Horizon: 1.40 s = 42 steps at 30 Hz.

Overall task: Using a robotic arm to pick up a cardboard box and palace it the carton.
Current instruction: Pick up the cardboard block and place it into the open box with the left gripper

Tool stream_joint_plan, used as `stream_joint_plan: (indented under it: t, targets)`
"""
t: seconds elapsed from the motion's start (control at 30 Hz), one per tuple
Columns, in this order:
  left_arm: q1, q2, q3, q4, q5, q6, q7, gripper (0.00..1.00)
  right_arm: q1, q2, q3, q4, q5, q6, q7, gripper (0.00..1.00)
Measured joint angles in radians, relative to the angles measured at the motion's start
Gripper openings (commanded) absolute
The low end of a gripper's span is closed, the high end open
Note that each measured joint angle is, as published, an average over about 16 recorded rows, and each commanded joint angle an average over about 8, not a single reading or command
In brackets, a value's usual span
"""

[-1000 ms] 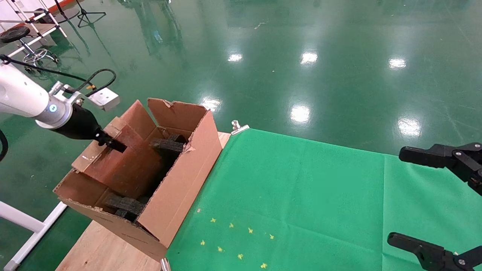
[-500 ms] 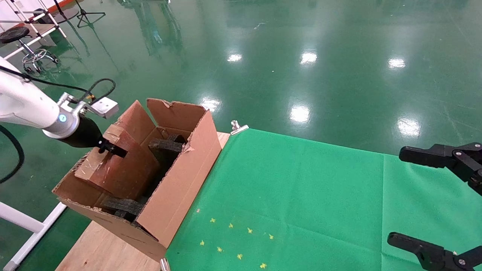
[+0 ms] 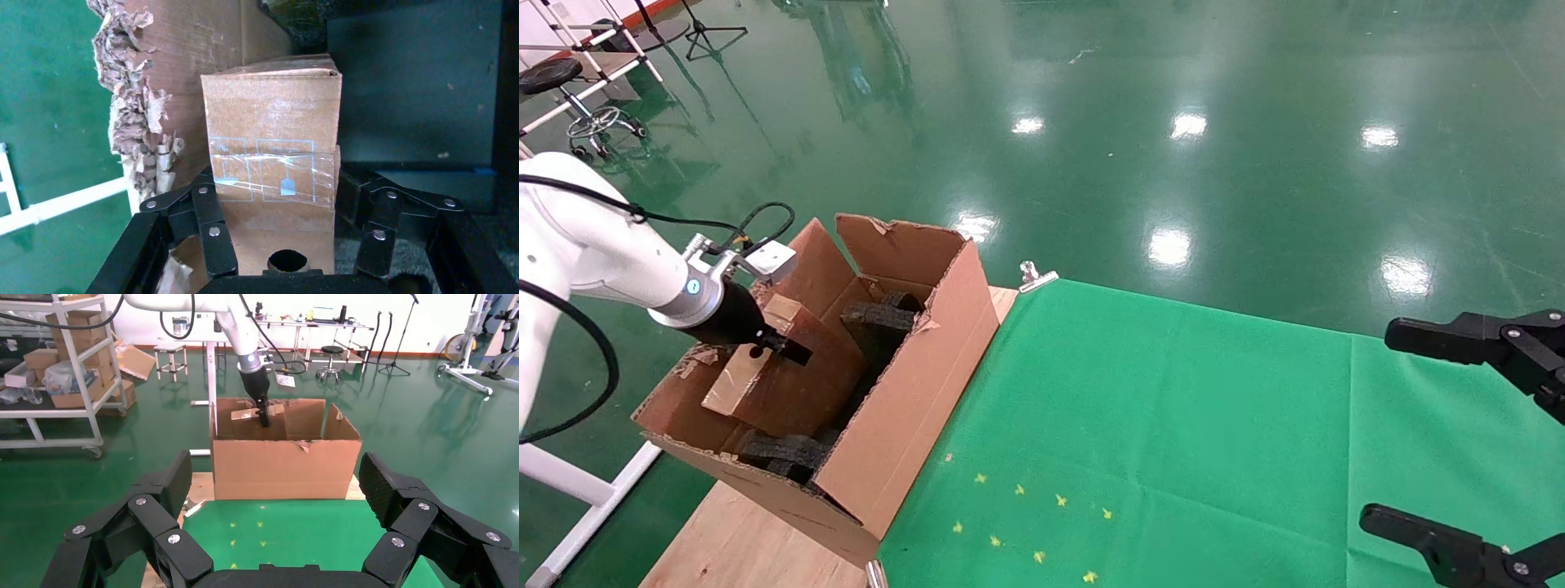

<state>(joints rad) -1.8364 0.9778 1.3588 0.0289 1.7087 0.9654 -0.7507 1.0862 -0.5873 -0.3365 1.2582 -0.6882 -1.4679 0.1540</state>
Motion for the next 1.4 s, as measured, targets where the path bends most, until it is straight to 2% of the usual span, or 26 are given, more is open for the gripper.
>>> stream_joint_plan:
  t: [0.13,0.17,0.4,0.43,1.4]
  targets:
    - [0.011,0.009,-0.001,0.002,-0.001,-0.013,-0.032,0.00,0.000,0.000,0.000,0.000,0.000,0.000,0.000,1.00]
    - [0.013,0.011,-0.001,0.002,-0.002,-0.016,-0.040,0.04,0.000,0.000,0.000,0.000,0.000,0.000,0.000,1.00]
    - [0.023,0.020,-0.002,0.005,-0.002,-0.027,-0.077,0.92,0.000,0.000,0.000,0.000,0.000,0.000,0.000,1.00]
    - [0.024,0.021,-0.002,0.006,-0.002,-0.028,-0.080,1.00,0.000,0.000,0.000,0.000,0.000,0.000,0.000,1.00]
    - [-0.007,0.020,0.004,-0.008,0.005,-0.036,-0.058,1.00,0.000,0.000,0.000,0.000,0.000,0.000,0.000,1.00]
